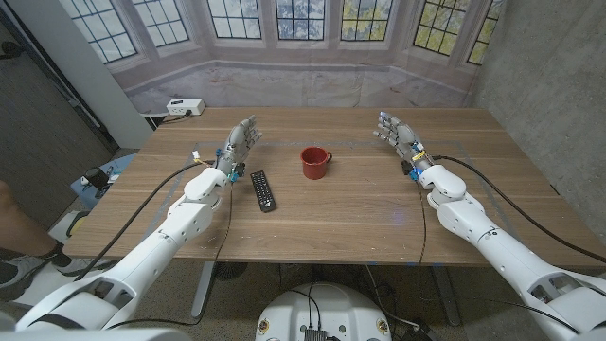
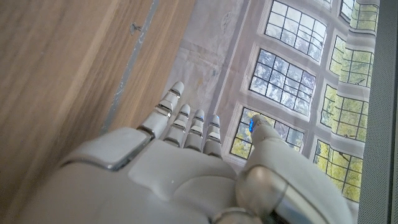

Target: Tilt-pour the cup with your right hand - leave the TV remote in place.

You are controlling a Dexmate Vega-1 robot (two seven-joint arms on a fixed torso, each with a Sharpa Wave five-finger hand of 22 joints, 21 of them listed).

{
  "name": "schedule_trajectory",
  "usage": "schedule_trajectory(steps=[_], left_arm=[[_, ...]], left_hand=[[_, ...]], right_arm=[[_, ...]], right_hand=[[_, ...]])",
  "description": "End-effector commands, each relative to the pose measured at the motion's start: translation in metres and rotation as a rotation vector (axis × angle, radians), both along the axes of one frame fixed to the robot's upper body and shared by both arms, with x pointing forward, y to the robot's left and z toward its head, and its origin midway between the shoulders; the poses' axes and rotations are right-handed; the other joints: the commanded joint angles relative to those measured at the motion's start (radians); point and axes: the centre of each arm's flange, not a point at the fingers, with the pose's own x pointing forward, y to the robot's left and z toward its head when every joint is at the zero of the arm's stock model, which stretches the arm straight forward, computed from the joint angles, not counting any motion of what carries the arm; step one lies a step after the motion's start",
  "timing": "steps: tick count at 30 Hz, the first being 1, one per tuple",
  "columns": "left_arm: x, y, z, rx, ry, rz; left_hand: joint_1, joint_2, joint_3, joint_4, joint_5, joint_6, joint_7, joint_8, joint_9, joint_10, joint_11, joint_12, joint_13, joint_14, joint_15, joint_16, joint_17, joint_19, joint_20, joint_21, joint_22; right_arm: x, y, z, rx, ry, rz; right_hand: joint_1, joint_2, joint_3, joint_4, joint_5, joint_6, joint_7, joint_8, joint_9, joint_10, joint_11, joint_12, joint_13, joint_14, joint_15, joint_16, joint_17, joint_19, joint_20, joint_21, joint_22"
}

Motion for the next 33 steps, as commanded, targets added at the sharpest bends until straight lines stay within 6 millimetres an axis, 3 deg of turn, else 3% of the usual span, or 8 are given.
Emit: schedule_trajectory(steps=[1,12,18,33], left_arm=[[0.005,-0.009,0.005,0.004,-0.004,-0.003],[0.011,-0.016,0.015,0.026,-0.006,-0.016],[0.012,-0.025,0.020,0.030,-0.015,-0.027],[-0.002,-0.033,0.016,0.011,-0.013,-0.003]], left_hand=[[0.012,0.003,0.003,-0.007,0.006,-0.003,0.003,0.003,0.003,0.002,0.007,0.003,0.004,0.003,0.005,0.001,0.003,0.011,-0.001,0.003,0.004],[0.016,0.003,0.004,-0.014,0.006,-0.002,0.003,0.002,0.003,0.004,0.007,0.003,0.005,0.005,0.004,0.000,0.003,0.012,-0.001,0.002,0.004],[0.017,0.003,0.004,-0.017,0.006,-0.001,0.003,0.002,0.003,0.005,0.007,0.003,0.005,0.007,0.004,0.000,0.003,0.013,-0.001,0.002,0.004],[0.020,0.003,0.005,-0.024,0.006,-0.001,0.001,0.001,0.003,0.007,0.007,0.003,0.005,0.008,0.004,0.000,0.003,0.014,0.000,0.002,0.004]], right_arm=[[0.005,0.008,0.008,-0.101,-0.018,0.010],[-0.003,0.010,0.026,-0.173,-0.075,0.012],[-0.008,0.009,0.035,-0.215,-0.101,0.023],[-0.007,0.024,0.042,-0.376,-0.108,0.075]], right_hand=[[0.018,-0.003,0.001,-0.012,0.003,0.010,0.000,0.005,0.001,0.009,-0.002,0.004,0.002,0.007,-0.012,0.003,-0.001,0.000,-0.007,0.005,0.002],[0.040,-0.007,0.001,-0.038,0.001,0.024,-0.001,0.010,0.002,0.030,-0.004,0.010,0.002,0.004,-0.018,0.002,-0.009,-0.002,-0.010,0.004,0.002],[0.059,-0.009,0.001,-0.057,0.000,0.039,0.013,0.013,0.002,0.049,0.003,0.014,0.002,0.010,-0.011,0.005,-0.014,0.008,-0.001,0.007,0.001],[0.090,-0.017,0.000,-0.087,-0.002,0.062,0.015,0.018,0.002,0.072,0.002,0.016,0.001,0.013,-0.008,0.006,-0.021,0.014,-0.001,0.007,0.001]])
